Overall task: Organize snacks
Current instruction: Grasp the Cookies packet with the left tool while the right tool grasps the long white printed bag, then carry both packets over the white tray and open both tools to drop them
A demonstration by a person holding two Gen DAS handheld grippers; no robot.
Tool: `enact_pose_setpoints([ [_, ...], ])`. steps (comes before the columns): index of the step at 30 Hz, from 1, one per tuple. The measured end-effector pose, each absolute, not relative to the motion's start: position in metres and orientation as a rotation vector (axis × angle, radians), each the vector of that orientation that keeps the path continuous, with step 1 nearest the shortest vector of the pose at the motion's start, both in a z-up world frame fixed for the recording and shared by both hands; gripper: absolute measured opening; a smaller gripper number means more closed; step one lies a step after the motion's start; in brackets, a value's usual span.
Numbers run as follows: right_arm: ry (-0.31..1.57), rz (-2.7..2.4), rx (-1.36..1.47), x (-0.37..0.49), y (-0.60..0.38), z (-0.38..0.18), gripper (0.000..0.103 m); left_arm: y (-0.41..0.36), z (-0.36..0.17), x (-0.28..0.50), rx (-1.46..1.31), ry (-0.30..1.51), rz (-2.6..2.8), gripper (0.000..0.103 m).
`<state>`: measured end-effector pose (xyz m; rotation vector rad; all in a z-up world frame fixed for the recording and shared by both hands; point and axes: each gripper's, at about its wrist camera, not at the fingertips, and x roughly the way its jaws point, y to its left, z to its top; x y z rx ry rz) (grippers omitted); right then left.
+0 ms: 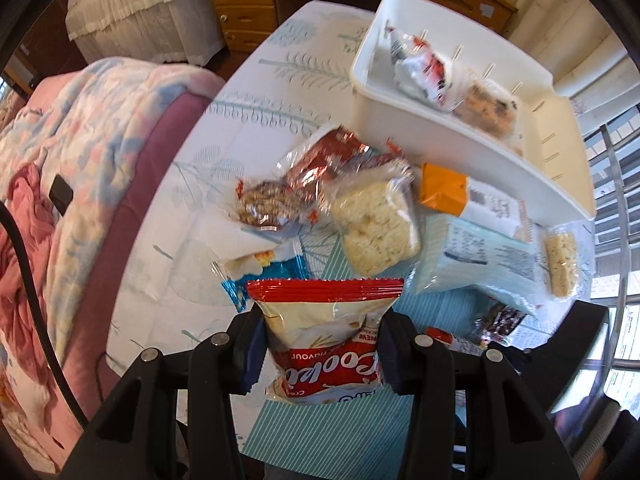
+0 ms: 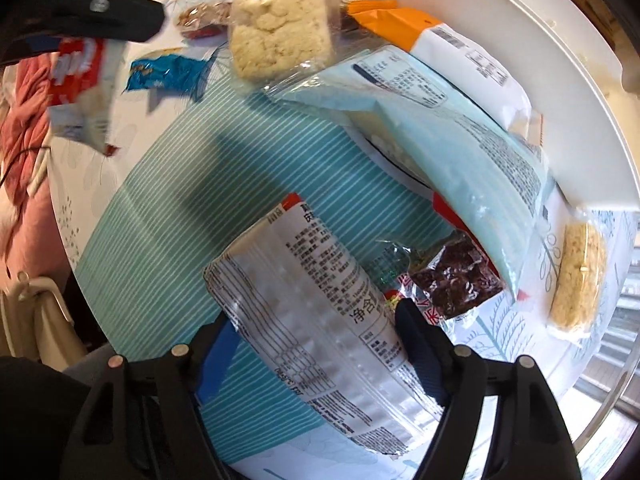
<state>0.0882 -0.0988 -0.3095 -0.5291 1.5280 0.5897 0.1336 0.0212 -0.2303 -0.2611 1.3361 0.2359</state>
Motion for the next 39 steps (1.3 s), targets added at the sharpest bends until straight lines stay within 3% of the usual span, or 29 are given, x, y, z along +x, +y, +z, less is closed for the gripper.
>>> enact_pose_setpoints([
  [16, 1.603, 0.624, -0.102, 0.133, -0.15, -0.265, 0.071, 0.019, -0.146, 0.173, -0.18, 1.219, 0.122, 0.045],
  [27, 1.419, 0.654, 0.092, 0.14, -0.152, -0.185, 0.071, 0.004, -0.105, 0.214, -0.112, 1.13, -0.01, 0.045],
  [39, 1.201, 0.58, 0.202, 0.168, -0.162, -0.158, 0.071, -0.001, -0.096, 0.246, -0.114, 1.0, -0.159, 0.045],
])
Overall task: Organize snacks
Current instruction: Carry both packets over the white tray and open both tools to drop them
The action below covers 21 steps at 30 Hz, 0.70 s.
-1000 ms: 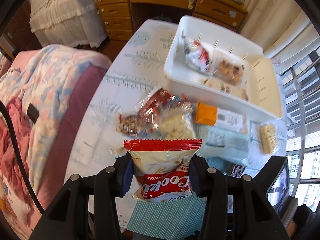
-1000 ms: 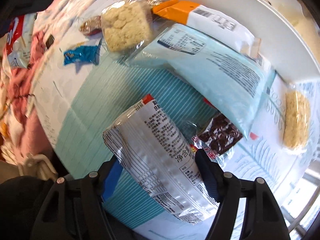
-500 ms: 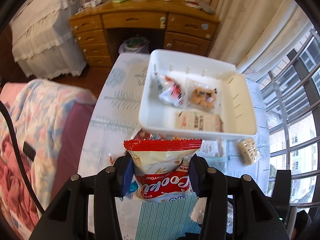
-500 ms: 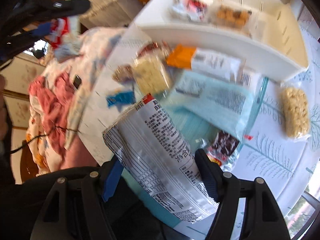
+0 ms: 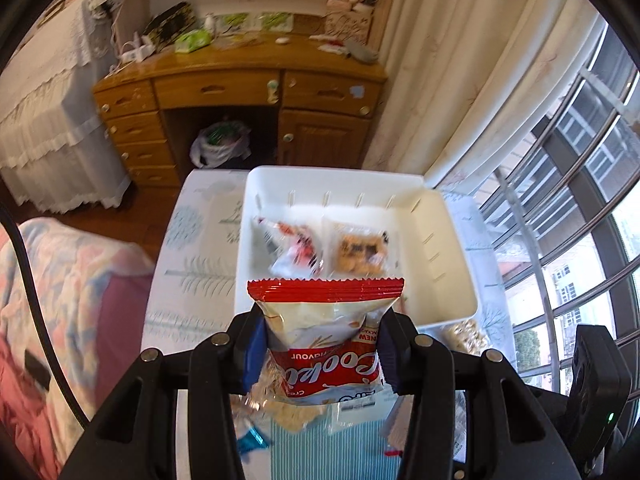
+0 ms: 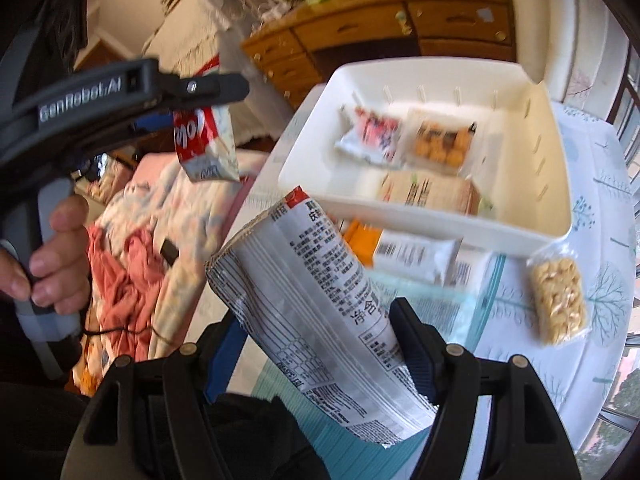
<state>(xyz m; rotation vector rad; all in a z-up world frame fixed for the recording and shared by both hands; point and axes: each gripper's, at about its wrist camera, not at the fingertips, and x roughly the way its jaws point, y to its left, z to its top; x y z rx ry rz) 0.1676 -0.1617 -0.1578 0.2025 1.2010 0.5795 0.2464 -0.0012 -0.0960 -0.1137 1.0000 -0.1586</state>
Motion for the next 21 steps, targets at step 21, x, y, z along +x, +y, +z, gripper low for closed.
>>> enact_pose_setpoints([
  [21, 0.986, 0.358, 0.266, 0.248, -0.177, -0.178, 0.069, -0.006, -0.152, 0.304, -0.115, 1.017, -0.284, 0.046],
])
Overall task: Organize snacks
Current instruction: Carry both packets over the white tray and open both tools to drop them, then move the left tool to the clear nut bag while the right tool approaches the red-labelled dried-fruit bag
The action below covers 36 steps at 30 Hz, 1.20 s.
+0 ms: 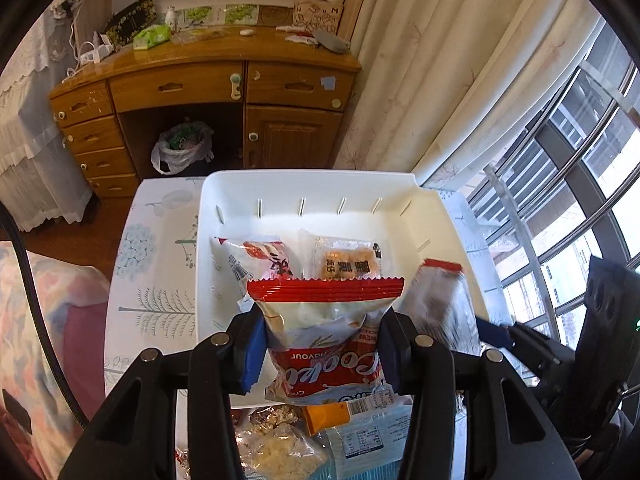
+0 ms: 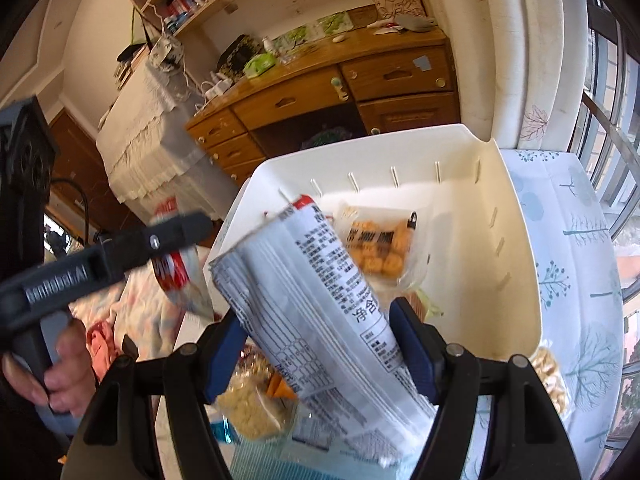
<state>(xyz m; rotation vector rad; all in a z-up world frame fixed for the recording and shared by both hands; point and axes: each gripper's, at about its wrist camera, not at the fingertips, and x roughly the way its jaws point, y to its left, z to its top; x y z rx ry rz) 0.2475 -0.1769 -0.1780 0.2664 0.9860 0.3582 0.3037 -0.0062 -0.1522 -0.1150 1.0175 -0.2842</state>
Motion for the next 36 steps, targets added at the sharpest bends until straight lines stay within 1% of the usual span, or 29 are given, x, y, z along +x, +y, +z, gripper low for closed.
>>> enact_pose_setpoints([
  [2, 0.986, 0.355, 0.254, 0.251, -0.175, -0.179, 0.068, -0.007, -0.156, 0.307, -0.108, 1.028, -0.282, 0.048],
  [3, 0.976, 0.361, 0.259, 0.253, -0.175, -0.178, 0.068, -0.007, -0.157, 0.308, -0.104, 1.035, -0.278, 0.051],
  [4, 0.967, 0.362, 0.267, 0.253, -0.175, -0.177, 0.068, -0.007, -0.159, 0.309, -0.098, 1.04, -0.266, 0.057],
  [5, 0.959, 0.363, 0.273, 0.254, -0.175, -0.175, 0.068, -0.007, -0.159, 0.309, -0.095, 1.045, -0.256, 0.06],
  [7, 0.955, 0.368, 0.279, 0.254, -0.174, -0.173, 0.069, -0.006, -0.16, 0.309, -0.098, 1.057, -0.251, 0.069],
  [12, 0.971, 0.372, 0.269, 0.251, -0.173, -0.17, 0.069, -0.004, -0.155, 0.303, -0.094, 1.06, -0.232, 0.078],
  [22, 0.947, 0.388, 0.267, 0.224, -0.183, -0.152, 0.069, -0.007, -0.136, 0.267, -0.082, 1.046, -0.175, 0.079],
  [36, 0.937, 0.45, 0.26, 0.172, -0.201, -0.131, 0.07, -0.006, -0.104, 0.188, -0.117, 0.993, -0.052, 0.079],
])
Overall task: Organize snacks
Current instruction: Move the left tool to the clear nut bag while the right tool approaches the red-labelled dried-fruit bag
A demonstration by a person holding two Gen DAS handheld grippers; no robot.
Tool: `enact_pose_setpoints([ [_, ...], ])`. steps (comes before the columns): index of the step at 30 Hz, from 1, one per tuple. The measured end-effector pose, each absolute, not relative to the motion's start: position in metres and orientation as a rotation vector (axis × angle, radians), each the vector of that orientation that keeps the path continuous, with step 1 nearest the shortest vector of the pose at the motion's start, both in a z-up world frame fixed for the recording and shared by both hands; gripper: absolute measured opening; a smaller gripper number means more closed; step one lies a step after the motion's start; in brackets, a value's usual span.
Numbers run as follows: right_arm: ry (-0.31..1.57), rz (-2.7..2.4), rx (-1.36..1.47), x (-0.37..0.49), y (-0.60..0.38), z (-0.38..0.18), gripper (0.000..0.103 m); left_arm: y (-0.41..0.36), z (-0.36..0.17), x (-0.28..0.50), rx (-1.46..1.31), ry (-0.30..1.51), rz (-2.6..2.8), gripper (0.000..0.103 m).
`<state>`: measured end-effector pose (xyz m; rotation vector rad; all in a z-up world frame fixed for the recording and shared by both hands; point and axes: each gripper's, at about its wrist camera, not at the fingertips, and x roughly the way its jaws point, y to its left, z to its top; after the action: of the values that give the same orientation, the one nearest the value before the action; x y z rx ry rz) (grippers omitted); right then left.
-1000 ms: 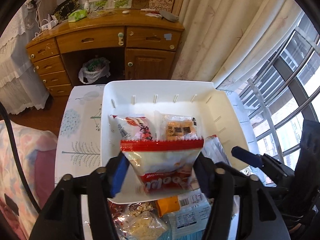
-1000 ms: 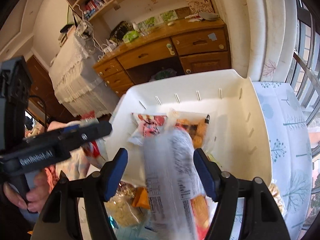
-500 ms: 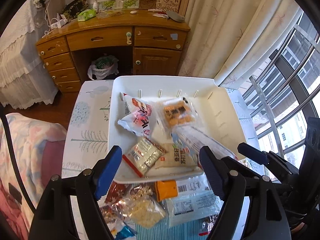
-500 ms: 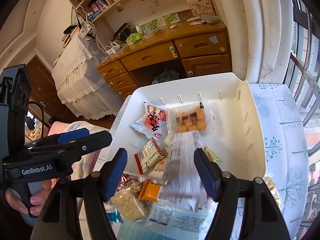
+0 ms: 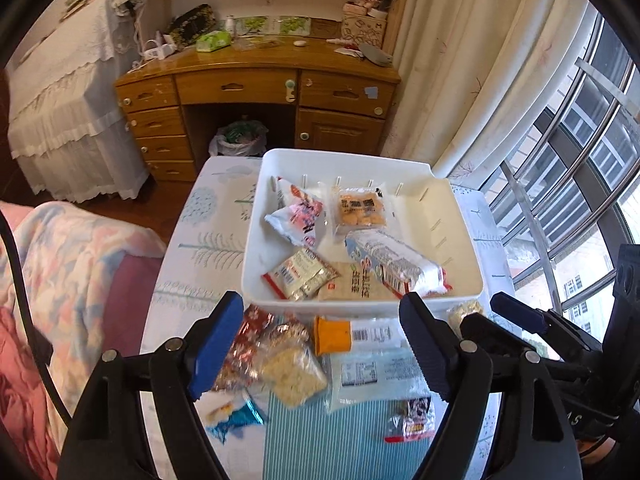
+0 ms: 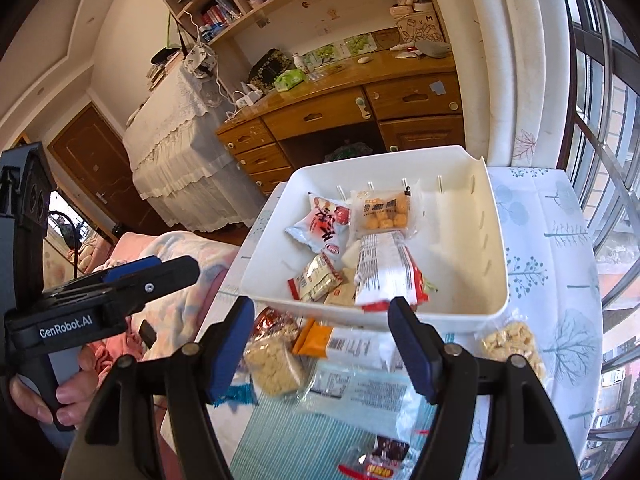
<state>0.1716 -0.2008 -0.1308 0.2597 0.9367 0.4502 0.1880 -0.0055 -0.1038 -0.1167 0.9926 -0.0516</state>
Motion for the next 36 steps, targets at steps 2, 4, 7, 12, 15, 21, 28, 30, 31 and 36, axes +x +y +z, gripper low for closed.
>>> enact_pose_setpoints([
  [2, 0.951, 0.458, 0.279, 0.166, -0.203, -0.131, 0.07, -0.004, -0.102, 0.177, -0.119, 0.997, -0.031, 0.08],
  [4, 0.963, 0.467, 0.297, 0.162, -0.205, -0.132, 0.07, -0.001, -0.102, 0.166, -0.124, 1.001, -0.012, 0.08],
  [7, 0.987, 0.472, 0.313, 0.155, -0.207, -0.135, 0.071, 0.005, -0.102, 0.148, -0.141, 1.014, 0.018, 0.08],
  [12, 1.027, 0.473, 0.339, 0.145, -0.209, -0.143, 0.074, 0.022, -0.108, 0.12, -0.173, 1.037, 0.079, 0.08],
  [15, 1.058, 0.465, 0.354, 0.141, -0.21, -0.149, 0.074, 0.033, -0.114, 0.104, -0.199, 1.056, 0.116, 0.08],
  [21, 1.127, 0.434, 0.412, 0.132, -0.211, -0.165, 0.074, 0.052, -0.128, 0.082, -0.231, 1.099, 0.168, 0.08],
  [28, 1.217, 0.378, 0.459, 0.127, -0.206, -0.184, 0.074, 0.077, -0.157, 0.071, -0.283, 1.176, 0.183, 0.082],
  [30, 1.247, 0.359, 0.479, 0.126, -0.202, -0.19, 0.074, 0.081, -0.165, 0.072, -0.283, 1.202, 0.177, 0.084],
  [31, 1.263, 0.343, 0.486, 0.126, -0.2, -0.193, 0.074, 0.083, -0.169, 0.074, -0.279, 1.214, 0.173, 0.085],
  [36, 1.308, 0.272, 0.515, 0.12, -0.189, -0.207, 0.075, 0.097, -0.191, 0.087, -0.248, 1.279, 0.13, 0.085],
])
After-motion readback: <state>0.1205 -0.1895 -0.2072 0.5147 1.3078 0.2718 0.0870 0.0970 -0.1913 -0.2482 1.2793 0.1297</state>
